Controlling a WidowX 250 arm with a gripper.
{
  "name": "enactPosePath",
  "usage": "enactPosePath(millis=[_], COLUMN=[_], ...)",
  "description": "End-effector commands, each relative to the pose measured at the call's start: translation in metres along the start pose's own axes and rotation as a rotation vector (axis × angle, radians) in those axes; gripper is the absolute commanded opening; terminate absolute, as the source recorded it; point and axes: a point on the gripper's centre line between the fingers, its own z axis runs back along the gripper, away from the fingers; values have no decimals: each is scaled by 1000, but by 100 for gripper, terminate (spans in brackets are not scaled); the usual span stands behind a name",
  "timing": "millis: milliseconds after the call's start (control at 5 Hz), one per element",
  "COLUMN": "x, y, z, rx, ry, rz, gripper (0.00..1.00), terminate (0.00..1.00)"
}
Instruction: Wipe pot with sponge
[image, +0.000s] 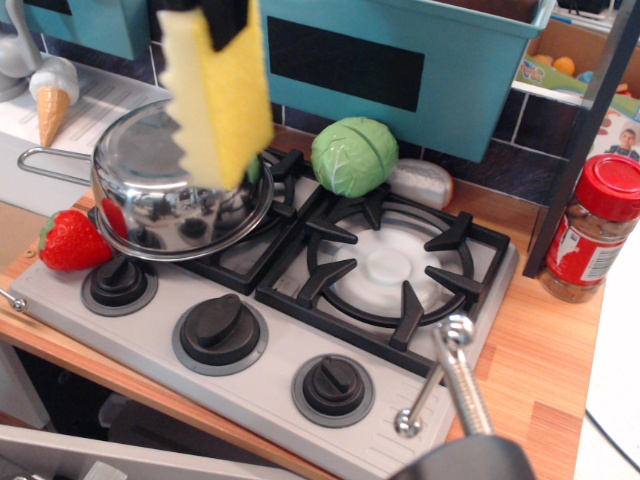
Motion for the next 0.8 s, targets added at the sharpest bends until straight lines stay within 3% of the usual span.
enactPosePath(millis=[0,200,600], x=[7,6,8], y=[19,24,77], z=[-10,-29,-8], rx=[17,43,145], ry=[-48,-46,-37], rz=[-14,-5,80], gripper=[0,0,0], terminate=[0,0,0])
